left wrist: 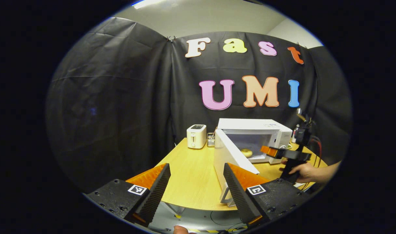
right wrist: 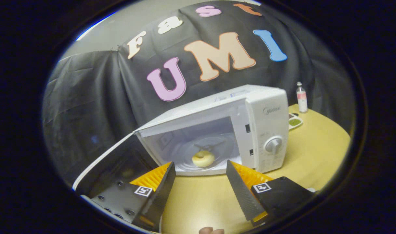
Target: Open the microwave oven with the left hand, put the food in, and close the microwave oven.
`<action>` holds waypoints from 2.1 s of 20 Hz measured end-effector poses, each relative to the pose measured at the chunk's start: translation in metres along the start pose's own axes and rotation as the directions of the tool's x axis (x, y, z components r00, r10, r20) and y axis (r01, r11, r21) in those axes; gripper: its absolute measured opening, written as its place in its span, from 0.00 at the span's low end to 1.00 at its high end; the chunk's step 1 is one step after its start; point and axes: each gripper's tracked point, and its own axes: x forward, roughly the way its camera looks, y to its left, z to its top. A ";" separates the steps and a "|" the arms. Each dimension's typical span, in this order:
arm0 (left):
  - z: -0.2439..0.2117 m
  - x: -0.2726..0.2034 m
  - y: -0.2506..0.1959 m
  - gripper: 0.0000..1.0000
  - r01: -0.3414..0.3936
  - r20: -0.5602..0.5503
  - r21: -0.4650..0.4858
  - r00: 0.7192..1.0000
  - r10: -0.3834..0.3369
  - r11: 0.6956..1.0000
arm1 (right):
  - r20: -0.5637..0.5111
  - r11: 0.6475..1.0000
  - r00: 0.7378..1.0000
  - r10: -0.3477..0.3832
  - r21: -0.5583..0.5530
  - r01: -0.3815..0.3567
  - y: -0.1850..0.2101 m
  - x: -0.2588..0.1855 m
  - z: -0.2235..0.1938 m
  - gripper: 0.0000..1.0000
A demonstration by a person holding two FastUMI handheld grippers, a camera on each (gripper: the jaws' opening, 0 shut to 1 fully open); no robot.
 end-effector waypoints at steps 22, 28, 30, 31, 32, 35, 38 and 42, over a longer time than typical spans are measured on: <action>-0.102 0.090 -0.102 0.05 0.154 -0.191 0.043 0.971 -0.143 0.987 | 0.176 0.964 0.967 -0.186 -0.158 0.215 -0.112 -0.213 0.135 0.85; -0.089 0.111 -0.182 0.05 0.296 -0.171 0.114 0.946 -0.275 0.948 | 0.238 0.946 0.944 -0.227 -0.175 0.272 -0.131 -0.247 0.166 0.85; -0.083 0.123 -0.207 0.06 0.328 -0.162 0.127 0.938 -0.307 0.936 | 0.257 0.939 0.938 -0.231 -0.194 0.285 -0.134 -0.257 0.175 0.85; -0.079 0.130 -0.218 0.05 0.340 -0.157 0.132 0.935 -0.319 0.931 | 0.260 0.937 0.937 -0.232 -0.197 0.287 -0.136 -0.259 0.178 0.85; -0.077 0.137 -0.228 0.05 0.348 -0.155 0.135 0.932 -0.327 0.928 | 0.261 0.937 0.936 -0.235 -0.196 0.289 -0.139 -0.261 0.180 0.85; -0.063 0.164 -0.249 0.05 0.358 -0.131 0.154 0.931 -0.340 0.921 | 0.261 0.938 0.933 -0.246 -0.180 0.298 -0.149 -0.268 0.186 0.85; -0.051 0.194 -0.259 0.05 0.346 -0.117 0.148 0.937 -0.331 0.927 | 0.272 0.939 0.928 -0.254 -0.159 0.304 -0.156 -0.273 0.195 0.85; -0.042 0.230 -0.264 0.05 0.301 -0.106 0.091 0.951 -0.291 0.949 | 0.273 0.935 0.924 -0.269 -0.158 0.319 -0.166 -0.275 0.204 0.85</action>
